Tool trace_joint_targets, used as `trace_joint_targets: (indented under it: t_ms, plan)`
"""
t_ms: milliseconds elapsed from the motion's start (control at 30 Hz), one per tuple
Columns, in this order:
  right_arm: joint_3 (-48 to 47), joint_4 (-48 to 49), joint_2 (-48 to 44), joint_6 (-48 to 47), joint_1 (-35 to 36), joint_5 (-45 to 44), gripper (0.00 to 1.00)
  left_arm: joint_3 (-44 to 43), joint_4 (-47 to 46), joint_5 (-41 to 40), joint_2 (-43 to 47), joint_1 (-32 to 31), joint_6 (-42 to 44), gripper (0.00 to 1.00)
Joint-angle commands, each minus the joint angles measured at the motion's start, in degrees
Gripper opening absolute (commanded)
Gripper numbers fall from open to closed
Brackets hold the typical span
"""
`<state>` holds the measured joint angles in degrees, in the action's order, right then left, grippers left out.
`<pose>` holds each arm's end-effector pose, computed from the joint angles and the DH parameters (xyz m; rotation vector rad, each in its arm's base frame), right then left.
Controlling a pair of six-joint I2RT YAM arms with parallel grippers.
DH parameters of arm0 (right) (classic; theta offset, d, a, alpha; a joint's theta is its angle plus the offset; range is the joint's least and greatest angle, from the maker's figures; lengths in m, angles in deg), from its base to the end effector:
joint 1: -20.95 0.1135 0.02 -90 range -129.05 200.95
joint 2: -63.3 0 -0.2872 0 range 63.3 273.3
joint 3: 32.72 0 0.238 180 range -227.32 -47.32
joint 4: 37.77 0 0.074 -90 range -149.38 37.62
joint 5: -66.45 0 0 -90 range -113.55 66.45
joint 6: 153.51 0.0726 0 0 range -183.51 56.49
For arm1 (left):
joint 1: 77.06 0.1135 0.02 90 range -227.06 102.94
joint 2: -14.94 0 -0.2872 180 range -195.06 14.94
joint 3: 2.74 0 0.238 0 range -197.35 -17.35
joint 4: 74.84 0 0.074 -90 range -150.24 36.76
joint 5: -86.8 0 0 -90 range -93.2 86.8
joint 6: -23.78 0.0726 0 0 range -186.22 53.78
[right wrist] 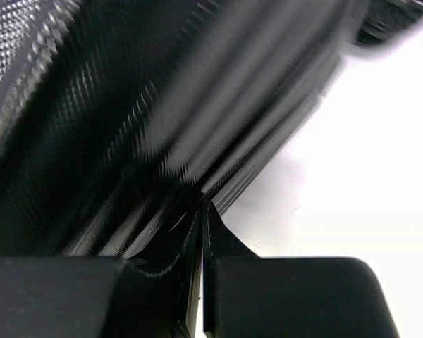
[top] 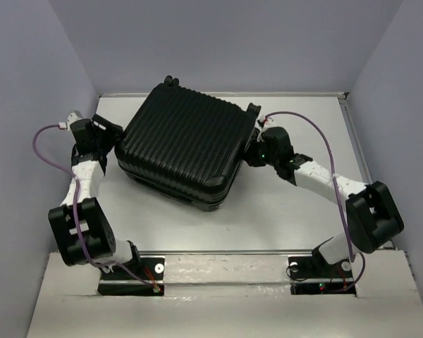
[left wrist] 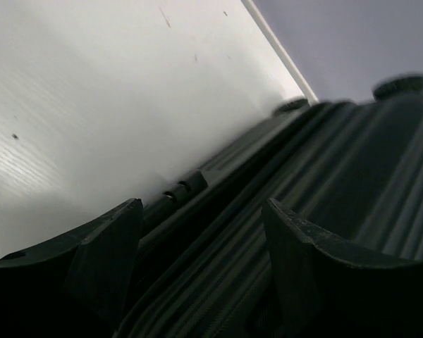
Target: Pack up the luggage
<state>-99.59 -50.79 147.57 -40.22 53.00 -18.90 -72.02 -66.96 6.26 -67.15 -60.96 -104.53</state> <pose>0.2890 0.1879 0.2540 -0.2160 2.1600 0.6550 0.3384 0.0853 0.2938 -0.7908 1.7818 -0.4171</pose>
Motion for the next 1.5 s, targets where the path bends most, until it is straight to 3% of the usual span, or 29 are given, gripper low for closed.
trace_joint_targets:
  t_ms: [0,100,133,233,333,400,433,467,533,567,633,667,733,767,900,1033,1133,1233,1367,1467]
  plan:
    - [-11.34,9.24,1.07,0.18,-5.5,13.54,0.13,11.93,4.18,10.05,8.68,-5.81,-0.63,0.79]
    - [-13.38,2.67,-0.41,-2.8,-5.51,15.83,0.42,11.97,6.44,9.62,15.09,-5.47,0.85,0.8]
    - [-12.6,1.59,-1.47,-3.16,-5.51,15.83,0.47,11.18,7.07,9.45,15.89,-5.03,1.38,0.81]
    - [-5.78,-0.96,-7.61,-4.92,-5.51,14.44,0.55,6.96,11.55,7.96,19.05,-4.5,2.62,0.84]
    - [0.83,-1.41,-15.24,-5.97,-5.51,10.49,0.55,5.2,12.61,8.56,21.52,-4.5,2.44,0.88]
    - [7.51,-3.24,-19.12,-5.36,-5.51,7.85,0.48,4.41,13.66,7.51,24.33,-4.58,2.97,0.9]
    - [11.62,-3.25,-22.88,-5.1,-6.03,6.88,0.34,4.23,14.01,6.38,26.69,-4.58,3.32,0.91]
    - [13.58,-3.25,-24.57,-4.92,-6.04,7.22,0.28,4.23,14.28,5.67,28.28,-4.58,4.11,0.92]
    - [17.18,-2.21,-28.35,-5.09,-6.04,12.54,0.13,5.01,14.72,2.87,33.18,-5.89,4.81,0.92]
    - [19.2,-0.46,-28.37,-5.27,-6.04,15.63,0.12,5.45,14.72,2.85,33.22,-6.6,5.25,0.9]
    - [23.7,3.59,-30.13,-6.06,-6.04,22.3,0.15,7.12,15.86,1.8,37.68,-9.23,5.96,0.78]
    - [24.23,4.3,-29.52,-6.06,-6.04,23.82,0.23,8.0,16.21,2.41,40.4,-10.37,6.13,0.62]
    - [23.45,5.09,-28.38,-6.41,-6.04,27.94,0.43,11.41,17.26,4.33,43.92,-14.75,5.44,0.46]
    - [23.18,5.53,-27.67,-6.59,-6.04,28.75,0.47,12.56,17.88,4.78,45.16,-15.82,4.82,0.33]
    - [23.97,11.15,-23.55,-7.38,-5.51,31.56,0.52,18.37,20.08,5.84,51.66,-23.65,1.75,0.14]
    - [24.06,17.65,-16.96,-9.66,-2.36,31.13,0.54,25.66,19.12,9.44,55.89,-28.83,-3.26,0.07]
    - [24.94,23.44,-14.67,-10.37,-2.35,29.46,0.55,31.09,13.96,9.8,56.6,-36.11,-8.35,0.06]
    - [25.64,27.93,-12.38,-10.28,-1.82,28.93,0.54,33.41,8.14,3.84,53.09,-47.01,-12.14,0.06]
    - [27.75,33.91,-13.43,-9.49,-1.82,27.44,0.52,31.65,1.99,-5.04,41.96,-57.47,-12.5,0.07]
    - [27.75,35.15,-12.38,-9.23,-1.3,27.26,0.51,30.51,-1.36,-7.16,36.83,-58.72,-12.06,0.07]
